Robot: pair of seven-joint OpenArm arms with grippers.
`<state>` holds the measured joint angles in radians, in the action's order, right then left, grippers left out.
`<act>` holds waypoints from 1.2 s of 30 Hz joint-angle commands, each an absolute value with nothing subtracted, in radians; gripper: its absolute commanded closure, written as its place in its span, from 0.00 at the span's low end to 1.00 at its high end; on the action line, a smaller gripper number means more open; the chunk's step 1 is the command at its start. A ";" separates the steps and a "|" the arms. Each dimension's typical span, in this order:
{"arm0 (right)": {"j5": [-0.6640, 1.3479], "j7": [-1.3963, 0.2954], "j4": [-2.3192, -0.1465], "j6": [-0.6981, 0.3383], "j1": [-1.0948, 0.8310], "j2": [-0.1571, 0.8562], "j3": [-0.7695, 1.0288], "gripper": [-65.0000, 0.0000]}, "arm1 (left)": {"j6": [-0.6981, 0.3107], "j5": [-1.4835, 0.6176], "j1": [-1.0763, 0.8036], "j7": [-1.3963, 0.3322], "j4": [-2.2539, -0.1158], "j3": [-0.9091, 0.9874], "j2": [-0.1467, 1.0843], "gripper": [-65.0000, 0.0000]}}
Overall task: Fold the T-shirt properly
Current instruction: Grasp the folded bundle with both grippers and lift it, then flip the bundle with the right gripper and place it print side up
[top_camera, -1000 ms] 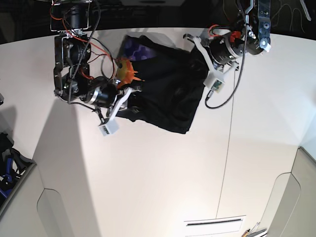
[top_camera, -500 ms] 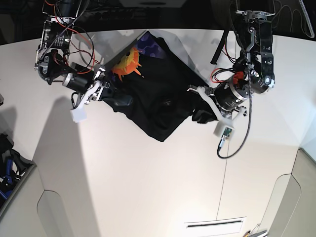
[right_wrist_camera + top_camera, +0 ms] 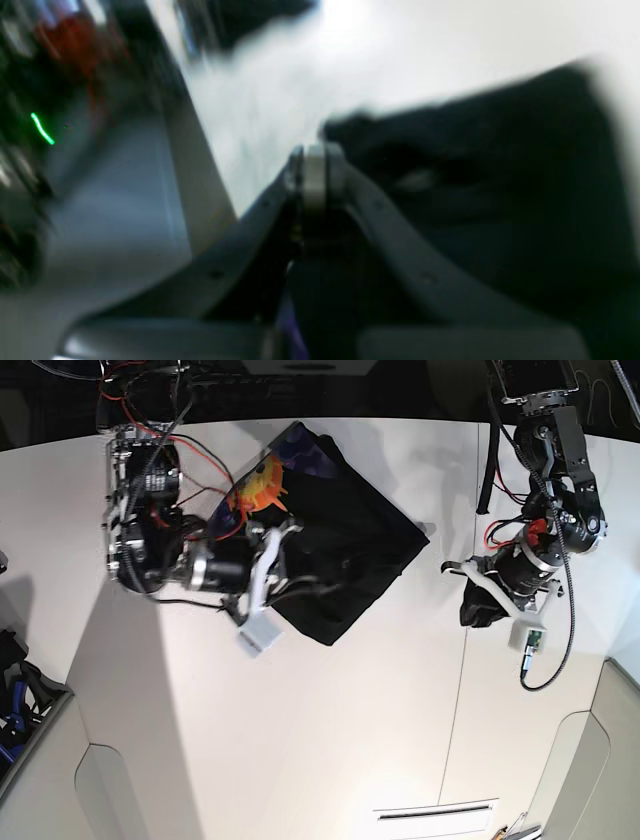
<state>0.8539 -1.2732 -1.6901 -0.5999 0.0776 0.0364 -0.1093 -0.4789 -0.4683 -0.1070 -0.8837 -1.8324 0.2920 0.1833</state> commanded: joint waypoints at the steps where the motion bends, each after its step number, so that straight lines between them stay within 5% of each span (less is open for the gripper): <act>1: 0.835 -1.257 -1.699 -0.606 0.091 0.038 -0.161 1.00 | -0.482 -0.481 -0.093 -0.866 -1.853 0.306 0.201 0.80; 6: 0.596 -1.172 -1.659 -0.580 0.091 0.070 -0.369 1.00 | -0.482 -0.481 -0.104 -0.874 -1.853 0.329 0.219 0.80; 12: 0.384 -1.044 -1.564 -0.435 0.091 0.100 -0.368 1.00 | -0.482 -0.481 -0.137 -0.879 -1.853 0.329 0.219 0.80; 22: 0.291 -0.987 -1.474 -0.241 0.091 0.099 -0.062 1.00 | -0.482 -0.506 -0.145 -0.879 -1.853 0.329 0.219 0.80; 36: 0.353 -0.995 -1.479 -0.242 0.091 0.222 0.335 1.00 | -0.483 -0.543 -0.144 -0.879 -1.853 0.329 0.219 0.80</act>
<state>0.3508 -0.9924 -1.4658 -0.2432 0.0792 0.2131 0.3321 -0.4786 -0.5297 -0.1547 -0.8974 -1.8324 0.3248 0.2108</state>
